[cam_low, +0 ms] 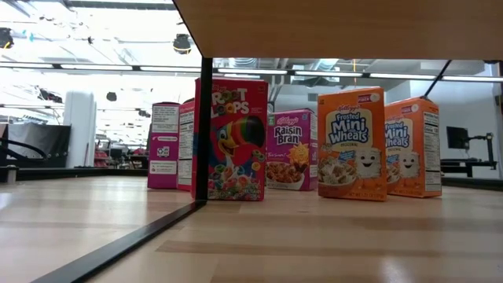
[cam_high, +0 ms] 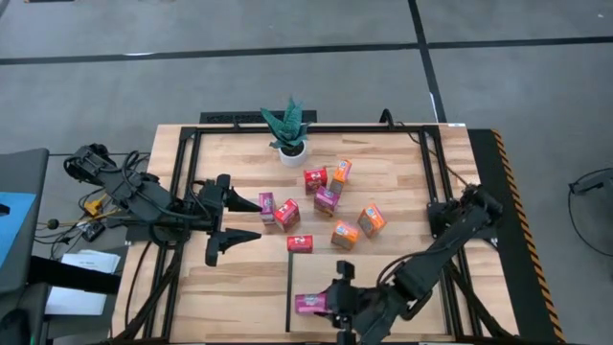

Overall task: Stack cereal on shelf
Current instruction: Put the purple cereal box on the upper left shelf

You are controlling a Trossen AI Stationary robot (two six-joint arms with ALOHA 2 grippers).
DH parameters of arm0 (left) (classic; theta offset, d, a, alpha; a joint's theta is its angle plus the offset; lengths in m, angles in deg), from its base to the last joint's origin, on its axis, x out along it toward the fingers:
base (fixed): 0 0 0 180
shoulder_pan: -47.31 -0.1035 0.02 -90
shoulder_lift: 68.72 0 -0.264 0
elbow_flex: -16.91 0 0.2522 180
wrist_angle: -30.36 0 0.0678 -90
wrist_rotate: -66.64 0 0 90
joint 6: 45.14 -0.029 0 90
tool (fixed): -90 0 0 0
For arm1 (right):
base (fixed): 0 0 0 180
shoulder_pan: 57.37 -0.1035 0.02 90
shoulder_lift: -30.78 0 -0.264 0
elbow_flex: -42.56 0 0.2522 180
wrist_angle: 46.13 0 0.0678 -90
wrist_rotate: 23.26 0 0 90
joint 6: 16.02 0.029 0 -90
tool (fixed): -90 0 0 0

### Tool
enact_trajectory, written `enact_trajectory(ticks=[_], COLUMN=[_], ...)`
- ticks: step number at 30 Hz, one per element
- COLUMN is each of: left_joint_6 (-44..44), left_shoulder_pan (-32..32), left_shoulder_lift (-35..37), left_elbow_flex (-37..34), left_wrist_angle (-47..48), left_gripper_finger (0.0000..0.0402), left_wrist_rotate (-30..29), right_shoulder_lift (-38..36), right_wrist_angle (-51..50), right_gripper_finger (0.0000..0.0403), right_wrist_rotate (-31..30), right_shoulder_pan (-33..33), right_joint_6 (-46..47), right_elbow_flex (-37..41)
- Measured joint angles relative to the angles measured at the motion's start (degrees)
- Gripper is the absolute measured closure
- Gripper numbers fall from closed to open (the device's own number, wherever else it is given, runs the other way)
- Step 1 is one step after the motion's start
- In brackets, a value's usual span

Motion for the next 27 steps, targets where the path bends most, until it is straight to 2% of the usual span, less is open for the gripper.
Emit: enact_trajectory(ticks=[4,10,14,22,27], left_joint_6=[-0.01,-0.02,-0.02,-0.02,-0.02], left_shoulder_pan=[0.02,0.02,0.01,0.02,0.01], left_shoulder_lift=[0.00,0.00,0.00,0.00,0.00], left_elbow_flex=[0.00,0.00,0.00,0.00,0.00], left_wrist_angle=[0.04,0.15,0.24,0.26,0.26], left_gripper_finger=[0.0111,0.0111,0.0111,0.0111,0.0111], left_wrist_rotate=[-0.01,0.00,0.00,0.00,0.00], right_shoulder_lift=[2.49,3.08,3.10,3.08,3.08], right_wrist_angle=[-0.02,-0.56,-1.44,-1.98,-1.91], right_gripper_finger=[0.0225,0.0233,0.0225,0.0213,0.0204], right_wrist_rotate=[-0.93,-7.73,-10.53,-10.21,-6.98], right_shoulder_pan=[-0.64,-3.18,-4.48,-4.04,-3.58], right_joint_6=[2.21,5.15,6.17,6.40,6.40], right_elbow_flex=[-2.33,-2.76,-2.76,-2.76,-2.76])
